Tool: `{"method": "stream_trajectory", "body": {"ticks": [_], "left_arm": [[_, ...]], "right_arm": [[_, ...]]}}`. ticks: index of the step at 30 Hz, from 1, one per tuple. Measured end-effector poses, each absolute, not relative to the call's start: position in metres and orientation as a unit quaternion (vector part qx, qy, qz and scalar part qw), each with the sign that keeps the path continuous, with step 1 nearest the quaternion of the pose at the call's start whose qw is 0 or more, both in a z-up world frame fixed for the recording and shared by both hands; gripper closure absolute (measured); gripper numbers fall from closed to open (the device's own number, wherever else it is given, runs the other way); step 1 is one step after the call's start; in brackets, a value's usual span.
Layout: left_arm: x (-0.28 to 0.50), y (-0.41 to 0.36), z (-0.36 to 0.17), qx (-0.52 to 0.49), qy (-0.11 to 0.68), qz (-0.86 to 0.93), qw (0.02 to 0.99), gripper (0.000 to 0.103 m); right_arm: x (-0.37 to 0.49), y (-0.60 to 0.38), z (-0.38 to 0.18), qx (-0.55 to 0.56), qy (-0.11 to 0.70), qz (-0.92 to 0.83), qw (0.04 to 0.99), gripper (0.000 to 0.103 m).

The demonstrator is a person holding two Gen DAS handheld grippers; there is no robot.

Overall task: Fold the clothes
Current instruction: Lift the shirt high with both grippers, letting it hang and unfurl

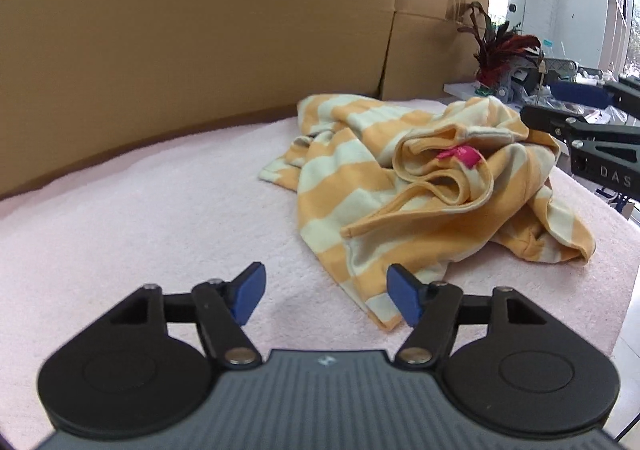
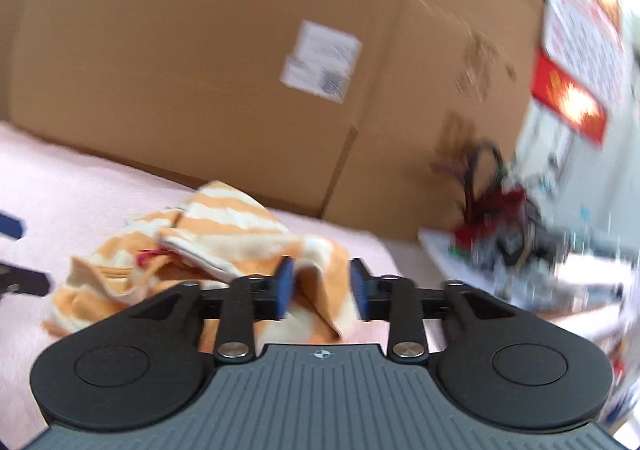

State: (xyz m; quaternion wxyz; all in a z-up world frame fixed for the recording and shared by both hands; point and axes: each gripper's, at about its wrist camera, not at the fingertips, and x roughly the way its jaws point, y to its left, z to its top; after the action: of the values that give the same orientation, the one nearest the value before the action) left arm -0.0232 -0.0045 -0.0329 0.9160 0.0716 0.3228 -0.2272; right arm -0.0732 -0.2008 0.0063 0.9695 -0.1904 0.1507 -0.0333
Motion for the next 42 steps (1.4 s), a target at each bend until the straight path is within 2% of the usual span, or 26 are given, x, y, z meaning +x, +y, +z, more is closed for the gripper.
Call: {"method": "stream_trajectory", "body": {"ticks": [1,2,3,6,7,8,9,13,22,27,28,32,36,37,38,39,40,41,42], "left_arm": [[-0.023,-0.010,-0.036,0.078,0.327,-0.232,0.913,0.043],[-0.022,-0.016,-0.038,0.084,0.332,-0.237,0.909,0.054],[-0.021,-0.021,-0.041,0.091,0.336,-0.242,0.905,0.058],[-0.021,-0.033,-0.041,0.093,0.330,-0.246,0.907,0.082],[-0.021,-0.036,-0.041,0.093,0.329,-0.244,0.907,0.094],[-0.020,-0.039,-0.041,0.096,0.327,-0.238,0.909,0.097],[-0.020,-0.042,-0.041,0.098,0.325,-0.232,0.911,0.098],[-0.018,-0.041,-0.028,0.081,0.311,-0.208,0.924,0.100],[-0.028,0.019,0.054,0.003,0.204,-0.160,0.966,0.100],[-0.040,0.066,0.084,-0.011,0.172,-0.131,0.976,0.100],[-0.044,0.075,0.090,-0.018,0.167,-0.130,0.977,0.103],[-0.063,0.100,0.114,-0.010,0.108,-0.070,0.992,0.103],[-0.065,0.115,0.115,-0.024,0.119,-0.101,0.988,0.103],[-0.068,0.114,0.109,-0.016,0.121,-0.109,0.987,0.100],[-0.070,0.109,0.099,-0.005,0.128,-0.120,0.984,0.089],[-0.073,0.104,0.089,0.006,0.136,-0.131,0.982,0.077],[-0.075,0.097,0.078,0.019,0.148,-0.152,0.977,0.055],[-0.078,0.083,0.065,0.054,0.150,-0.161,0.974,0.040],[-0.080,0.069,0.052,0.089,0.152,-0.169,0.970,0.035]], "right_arm": [[-0.078,-0.193,0.004,-0.224,0.141,-0.022,0.964,0.053],[-0.079,-0.185,0.000,-0.255,0.138,-0.013,0.957,0.053],[-0.080,-0.179,-0.005,-0.283,0.137,-0.006,0.949,0.052],[-0.064,-0.174,-0.021,-0.305,0.161,-0.003,0.939,0.056],[-0.058,-0.173,-0.026,-0.310,0.170,-0.002,0.935,0.069],[-0.052,-0.174,-0.031,-0.306,0.182,-0.003,0.935,0.080],[-0.046,-0.176,-0.033,-0.293,0.193,-0.004,0.936,0.099],[-0.046,-0.198,-0.008,-0.202,0.165,-0.045,0.964,0.098],[-0.082,-0.264,0.091,0.075,0.036,-0.048,0.995,0.097],[-0.080,-0.262,0.109,0.098,0.015,-0.046,0.994,0.097],[-0.082,-0.260,0.112,0.102,0.012,-0.038,0.994,0.097],[-0.090,-0.247,0.129,0.105,-0.004,-0.012,0.994,0.097],[-0.090,-0.230,0.144,0.078,-0.008,-0.005,0.997,0.097],[-0.090,-0.226,0.145,0.070,-0.009,-0.008,0.997,0.097],[-0.090,-0.223,0.146,0.062,-0.011,-0.012,0.998,0.097],[-0.091,-0.221,0.145,0.057,-0.011,-0.016,0.998,0.097],[-0.093,-0.220,0.143,0.055,-0.009,-0.020,0.998,0.097],[-0.093,-0.221,0.140,0.055,-0.006,-0.024,0.998,0.097],[-0.093,-0.222,0.138,0.056,-0.001,-0.029,0.998,0.097]]}}
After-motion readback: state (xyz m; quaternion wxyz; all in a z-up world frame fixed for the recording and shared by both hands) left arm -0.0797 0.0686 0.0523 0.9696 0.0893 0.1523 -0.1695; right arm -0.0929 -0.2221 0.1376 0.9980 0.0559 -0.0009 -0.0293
